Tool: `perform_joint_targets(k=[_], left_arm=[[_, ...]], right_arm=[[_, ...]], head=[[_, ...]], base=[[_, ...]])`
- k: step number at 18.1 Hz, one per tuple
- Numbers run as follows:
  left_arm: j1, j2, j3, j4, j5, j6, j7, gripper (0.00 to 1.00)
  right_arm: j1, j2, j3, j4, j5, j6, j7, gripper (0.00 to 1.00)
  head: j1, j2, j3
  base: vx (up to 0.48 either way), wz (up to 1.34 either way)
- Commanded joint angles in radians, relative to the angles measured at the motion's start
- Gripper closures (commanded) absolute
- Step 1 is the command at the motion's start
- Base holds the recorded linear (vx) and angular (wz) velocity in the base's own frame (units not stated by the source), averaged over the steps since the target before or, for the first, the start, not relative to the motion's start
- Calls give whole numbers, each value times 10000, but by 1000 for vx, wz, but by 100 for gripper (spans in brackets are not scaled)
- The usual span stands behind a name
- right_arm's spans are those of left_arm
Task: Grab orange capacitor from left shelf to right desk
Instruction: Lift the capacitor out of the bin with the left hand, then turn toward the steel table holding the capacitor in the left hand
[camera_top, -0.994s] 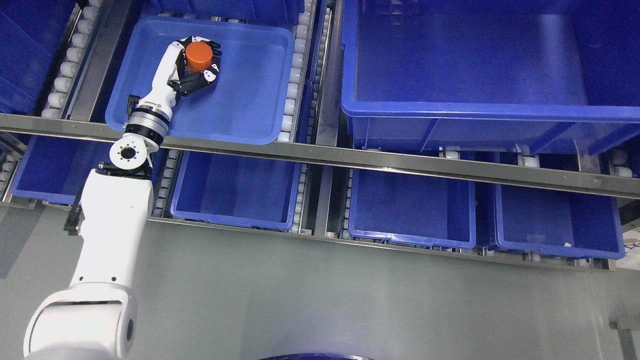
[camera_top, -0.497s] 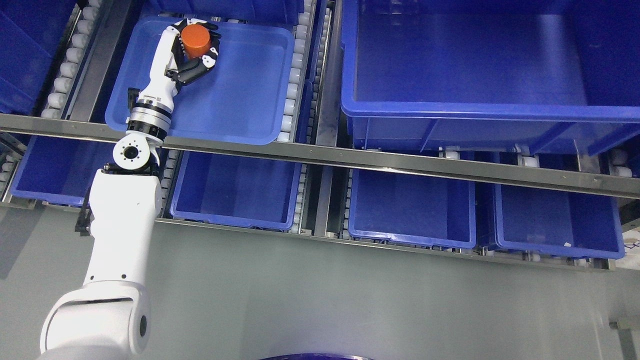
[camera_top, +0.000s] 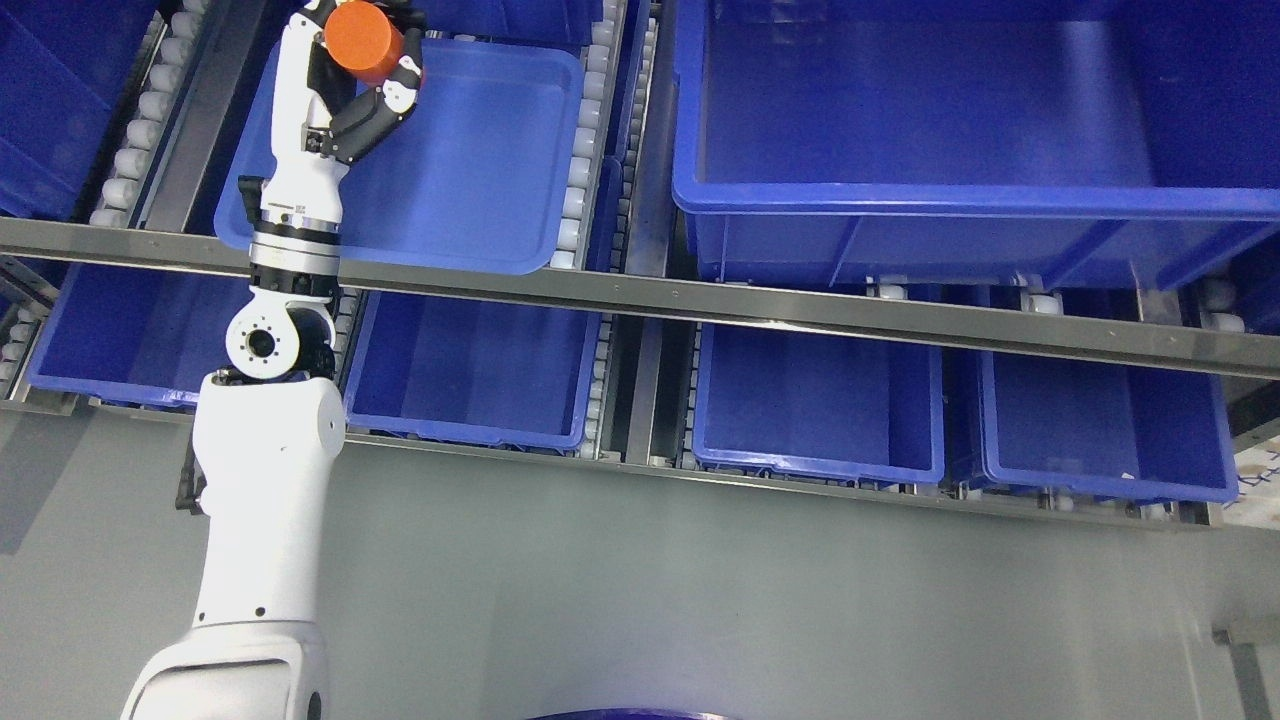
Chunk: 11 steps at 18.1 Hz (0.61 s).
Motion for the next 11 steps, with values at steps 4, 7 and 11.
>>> perform_joint_targets(k=[4,7,11], left_arm=[[690,-124,-151,-3110,350,-160,57,98],[567,-124,-166,-3187,335,-129,57,99],[552,-124,-196,-3172,335,-53,73,99]], right_arm=[[140,-174,-107,-337,0,-7,-6,0],[140,-174,-107,-337,0,-7,-6,0],[140,-174,-107,-337,0,-7,-6,0]], head=[[0,0,0],[0,0,0],[0,0,0]], base=[[-204,-135],[-252,-239],[-249,-858]])
